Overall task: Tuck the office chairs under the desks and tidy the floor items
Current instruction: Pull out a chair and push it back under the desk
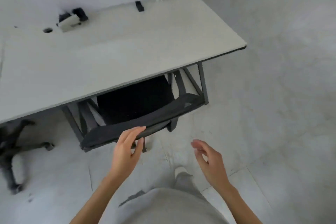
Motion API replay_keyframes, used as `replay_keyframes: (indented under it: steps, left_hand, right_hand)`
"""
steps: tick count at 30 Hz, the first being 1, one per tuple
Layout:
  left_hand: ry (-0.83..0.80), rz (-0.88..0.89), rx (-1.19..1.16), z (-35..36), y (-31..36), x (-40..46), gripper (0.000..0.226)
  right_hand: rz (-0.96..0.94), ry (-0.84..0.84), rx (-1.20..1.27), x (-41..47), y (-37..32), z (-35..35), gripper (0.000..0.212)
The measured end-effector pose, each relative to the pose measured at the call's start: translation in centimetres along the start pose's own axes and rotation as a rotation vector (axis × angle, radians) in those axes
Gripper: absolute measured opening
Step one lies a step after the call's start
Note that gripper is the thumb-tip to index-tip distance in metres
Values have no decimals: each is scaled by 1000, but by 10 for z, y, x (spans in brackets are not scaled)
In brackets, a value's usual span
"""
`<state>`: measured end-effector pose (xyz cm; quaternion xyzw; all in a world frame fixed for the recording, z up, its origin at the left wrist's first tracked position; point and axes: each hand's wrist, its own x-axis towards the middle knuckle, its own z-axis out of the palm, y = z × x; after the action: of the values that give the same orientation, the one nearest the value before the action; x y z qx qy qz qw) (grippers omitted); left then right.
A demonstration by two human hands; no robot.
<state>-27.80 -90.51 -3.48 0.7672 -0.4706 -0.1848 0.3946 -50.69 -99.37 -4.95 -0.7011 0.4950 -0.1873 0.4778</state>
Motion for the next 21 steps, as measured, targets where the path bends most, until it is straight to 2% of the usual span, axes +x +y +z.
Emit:
replay_keyframes:
  steps: [1, 3, 5, 7, 10, 14, 21]
  left_hand:
    - [60, 15, 131, -2, -5, 5, 33]
    - [58, -3, 430, -7, -21, 13, 45]
    - [-66, -160, 640, -11, -37, 20, 54]
    - [-155, -322, 720, -10, -47, 22, 50]
    - [-86, -361, 753, -1, -47, 26, 33]
    - [-106, -412, 767, 9, -37, 35, 27]
    - [-76, -380, 741, 30, -20, 7, 31]
  right_hand:
    - [-135, -71, -127, 25, -9, -8, 29]
    - [-397, -239, -366, 72, -27, -17, 45]
    - [-587, -383, -556, 114, -39, -19, 53]
    - [-699, -494, -728, 149, -39, -12, 59]
    - [-655, -580, -980, 178, -33, -2, 49]
    - [-624, -441, -1053, 185, -21, 0, 24]
    - [-677, -440, -1091, 175, -6, -18, 31]
